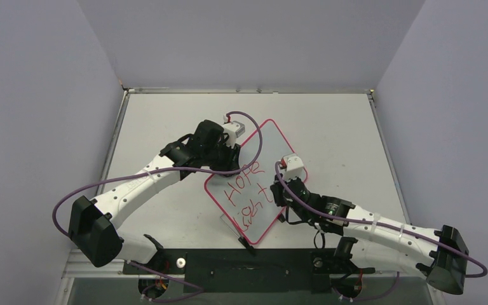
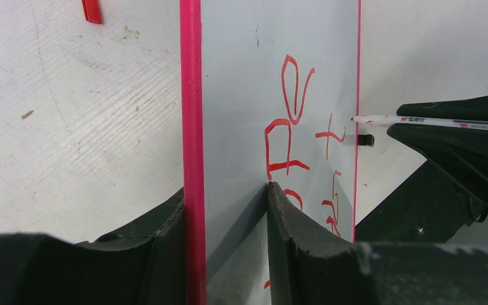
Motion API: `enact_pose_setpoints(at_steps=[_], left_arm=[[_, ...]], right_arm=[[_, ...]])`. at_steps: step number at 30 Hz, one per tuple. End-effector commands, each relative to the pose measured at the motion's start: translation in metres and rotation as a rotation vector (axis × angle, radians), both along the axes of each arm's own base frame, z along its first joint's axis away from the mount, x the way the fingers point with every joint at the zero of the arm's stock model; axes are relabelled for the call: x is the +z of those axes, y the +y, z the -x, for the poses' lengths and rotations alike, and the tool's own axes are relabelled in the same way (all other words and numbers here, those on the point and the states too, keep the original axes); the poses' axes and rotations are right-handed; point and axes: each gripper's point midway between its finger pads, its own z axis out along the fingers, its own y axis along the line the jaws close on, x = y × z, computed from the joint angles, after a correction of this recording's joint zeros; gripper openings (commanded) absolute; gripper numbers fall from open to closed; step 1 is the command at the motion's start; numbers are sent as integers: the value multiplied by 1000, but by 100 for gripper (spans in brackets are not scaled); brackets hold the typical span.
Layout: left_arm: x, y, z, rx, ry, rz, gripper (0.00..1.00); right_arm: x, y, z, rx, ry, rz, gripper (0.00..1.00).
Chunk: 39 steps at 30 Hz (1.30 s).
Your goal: Write a sentence on the whiteboard
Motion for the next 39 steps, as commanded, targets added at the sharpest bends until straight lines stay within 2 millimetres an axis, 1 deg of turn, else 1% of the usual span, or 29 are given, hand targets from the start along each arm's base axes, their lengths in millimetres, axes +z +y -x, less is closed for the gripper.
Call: enact_pose_setpoints(at_steps=[1,3,5,12,17,23,29,39], left_arm=[[-37,52,-5,-7,-56,-321,0],[-37,51,-5,-7,-56,-321,0],[-36,51,-5,-7,-58,-318,0],[-34,51,-4,-8,-65,-312,0],[-33,51,-4,-9,-66,-312,0],[-33,51,-4,-9,-68,-312,0],[-34,50,-4,-10,-65,-313,0],[-34,50,-4,-10,-66,-315,0]], right_arm=[[58,6,-25,-50,-134,-60,0],[66,7,-30,-58,-150,-72,0],[67,7,-34,-63,-154,-74,0],[57,0,-43,-80,-136,-72,0],[51,1,-45,-69,-116,-95,0],[40,6,-43,-48,-92,-105,0],[31,5,-43,-46,-79,-92,0],[17,10,-42,-29,-49,-88,0]])
